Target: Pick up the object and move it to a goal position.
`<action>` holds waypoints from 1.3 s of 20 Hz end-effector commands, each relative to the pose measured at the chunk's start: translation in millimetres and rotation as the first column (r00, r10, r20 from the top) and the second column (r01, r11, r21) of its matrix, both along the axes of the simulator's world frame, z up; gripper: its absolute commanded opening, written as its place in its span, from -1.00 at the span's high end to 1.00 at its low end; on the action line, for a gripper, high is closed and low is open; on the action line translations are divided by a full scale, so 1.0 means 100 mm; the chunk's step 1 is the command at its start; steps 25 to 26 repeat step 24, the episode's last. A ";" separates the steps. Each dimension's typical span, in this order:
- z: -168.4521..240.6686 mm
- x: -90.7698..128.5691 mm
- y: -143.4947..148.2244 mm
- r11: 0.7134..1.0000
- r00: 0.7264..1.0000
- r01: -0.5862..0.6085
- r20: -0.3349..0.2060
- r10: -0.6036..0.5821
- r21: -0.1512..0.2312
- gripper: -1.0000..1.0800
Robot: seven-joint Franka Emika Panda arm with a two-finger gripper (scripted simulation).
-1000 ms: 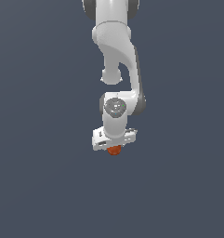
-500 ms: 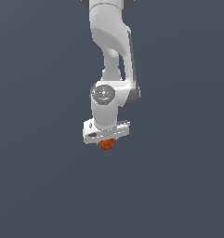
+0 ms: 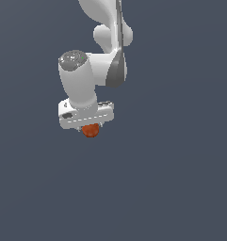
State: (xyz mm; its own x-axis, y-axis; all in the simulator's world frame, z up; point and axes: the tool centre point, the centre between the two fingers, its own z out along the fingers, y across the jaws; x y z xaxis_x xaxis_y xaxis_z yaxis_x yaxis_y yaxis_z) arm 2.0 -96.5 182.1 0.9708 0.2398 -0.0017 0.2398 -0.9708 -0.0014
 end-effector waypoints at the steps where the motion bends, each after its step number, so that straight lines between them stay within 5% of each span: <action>1: 0.26 -0.06 -0.20 1.000 1.000 -0.001 0.002 0.001 0.001 1.00; 14: 1.22 -0.26 -0.99 1.000 1.000 -0.001 0.002 0.001 0.000 1.00; 26: 1.36 -0.27 -1.11 1.000 1.000 -0.001 0.002 0.001 -0.001 1.00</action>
